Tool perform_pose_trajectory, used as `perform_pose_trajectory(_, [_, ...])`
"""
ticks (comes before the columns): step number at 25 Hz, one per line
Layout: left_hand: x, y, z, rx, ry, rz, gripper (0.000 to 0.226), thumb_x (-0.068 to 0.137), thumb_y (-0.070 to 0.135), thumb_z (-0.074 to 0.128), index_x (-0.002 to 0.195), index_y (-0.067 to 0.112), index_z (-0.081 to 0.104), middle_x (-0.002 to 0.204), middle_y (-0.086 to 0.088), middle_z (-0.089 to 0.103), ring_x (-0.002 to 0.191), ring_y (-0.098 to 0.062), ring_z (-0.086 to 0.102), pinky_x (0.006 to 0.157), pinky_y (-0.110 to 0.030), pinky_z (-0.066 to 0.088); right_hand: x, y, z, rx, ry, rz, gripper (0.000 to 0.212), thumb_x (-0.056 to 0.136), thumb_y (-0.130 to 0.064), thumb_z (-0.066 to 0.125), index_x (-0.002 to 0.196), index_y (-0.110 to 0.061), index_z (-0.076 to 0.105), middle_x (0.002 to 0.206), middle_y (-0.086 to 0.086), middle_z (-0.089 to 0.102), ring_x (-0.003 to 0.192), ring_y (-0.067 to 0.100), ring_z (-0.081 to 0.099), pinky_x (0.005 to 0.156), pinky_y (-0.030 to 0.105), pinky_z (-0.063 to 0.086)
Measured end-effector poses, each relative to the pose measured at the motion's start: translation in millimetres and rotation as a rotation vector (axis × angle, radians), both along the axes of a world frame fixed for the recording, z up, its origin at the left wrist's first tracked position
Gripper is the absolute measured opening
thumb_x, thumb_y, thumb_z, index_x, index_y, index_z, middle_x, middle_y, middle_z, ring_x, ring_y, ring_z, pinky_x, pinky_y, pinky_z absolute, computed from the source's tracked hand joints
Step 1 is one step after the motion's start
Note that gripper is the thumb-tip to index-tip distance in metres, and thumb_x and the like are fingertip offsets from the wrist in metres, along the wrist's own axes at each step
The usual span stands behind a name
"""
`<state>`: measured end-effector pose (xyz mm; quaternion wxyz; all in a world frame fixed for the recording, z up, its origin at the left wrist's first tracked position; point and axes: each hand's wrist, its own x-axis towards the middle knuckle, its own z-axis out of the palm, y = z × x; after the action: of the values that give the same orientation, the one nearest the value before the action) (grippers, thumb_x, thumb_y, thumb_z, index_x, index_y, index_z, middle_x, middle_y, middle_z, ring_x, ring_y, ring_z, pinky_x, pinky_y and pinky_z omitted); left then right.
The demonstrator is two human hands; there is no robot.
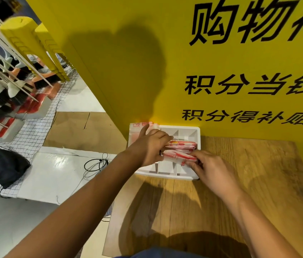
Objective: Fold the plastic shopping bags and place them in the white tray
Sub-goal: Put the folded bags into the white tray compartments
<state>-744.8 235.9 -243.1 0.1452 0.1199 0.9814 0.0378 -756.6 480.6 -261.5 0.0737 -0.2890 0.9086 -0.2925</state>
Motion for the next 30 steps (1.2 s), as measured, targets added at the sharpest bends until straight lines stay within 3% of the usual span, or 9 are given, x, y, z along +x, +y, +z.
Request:
perform_pose_trajectory(6, [-13,1,1,0.028,-0.023,-0.008,0.068,0.085,0.026,0.074,0.145,0.025,0.045,0.136,0.000,0.059,0.134,-0.022,0.045,0.121,-0.048,0.001,-4,-5,-12,-0.028,0.071,-0.075,0.020,0.090,-0.027,0.071,0.110,-0.024,0.071,0.107,-0.010,0.065,0.084,0.012,0.065,0.053,0.010,0.029])
perform_pose_trajectory(10, [-12,-1,-3,0.164,0.047,0.019,0.047,0.089,0.021,0.069,0.134,0.028,0.057,0.122,0.004,0.068,0.123,-0.019,0.055,0.120,-0.047,0.005,-11,-5,-12,-0.072,0.078,-0.130,0.020,0.091,-0.029,0.070,0.110,-0.026,0.070,0.102,-0.011,0.064,0.083,0.014,0.064,0.054,0.026,0.045])
perform_pose_trajectory(15, [-15,-3,-12,0.222,0.118,0.047,0.041,0.084,0.013,0.069,0.122,0.029,0.064,0.108,0.006,0.073,0.110,-0.019,0.063,0.118,-0.046,0.016,-10,-8,-15,-0.077,0.219,-0.105,0.028,0.088,-0.020,0.073,0.114,-0.026,0.069,0.107,-0.009,0.067,0.089,0.016,0.066,0.060,0.020,0.042])
perform_pose_trajectory(17, [-17,-4,-12,0.229,0.116,0.043,0.038,0.084,0.013,0.070,0.119,0.027,0.066,0.103,0.006,0.073,0.107,-0.019,0.064,0.119,-0.045,0.018,-10,-7,-21,-0.073,0.266,-0.089,0.033,0.084,-0.014,0.075,0.115,-0.023,0.068,0.108,-0.005,0.067,0.093,0.021,0.066,0.060,0.025,0.049])
perform_pose_trajectory(22, [-17,-4,-16,0.207,0.120,0.041,0.038,0.085,0.016,0.070,0.122,0.026,0.065,0.108,0.002,0.074,0.111,-0.022,0.064,0.120,-0.046,0.015,-8,-7,-41,0.010,0.393,-0.031,0.036,0.070,0.001,0.081,0.101,-0.014,0.068,0.102,0.002,0.065,0.088,0.025,0.060,0.043,0.032,0.048])
perform_pose_trajectory(30, [-17,-2,-5,0.128,-0.024,0.031,0.052,0.090,0.033,0.068,0.138,0.025,0.050,0.130,0.000,0.063,0.131,-0.022,0.050,0.121,-0.051,0.001,-23,-3,-41,0.072,0.454,0.162,0.045,0.059,-0.003,0.089,0.098,-0.010,0.067,0.099,0.006,0.065,0.084,0.026,0.063,0.051,0.032,0.053])
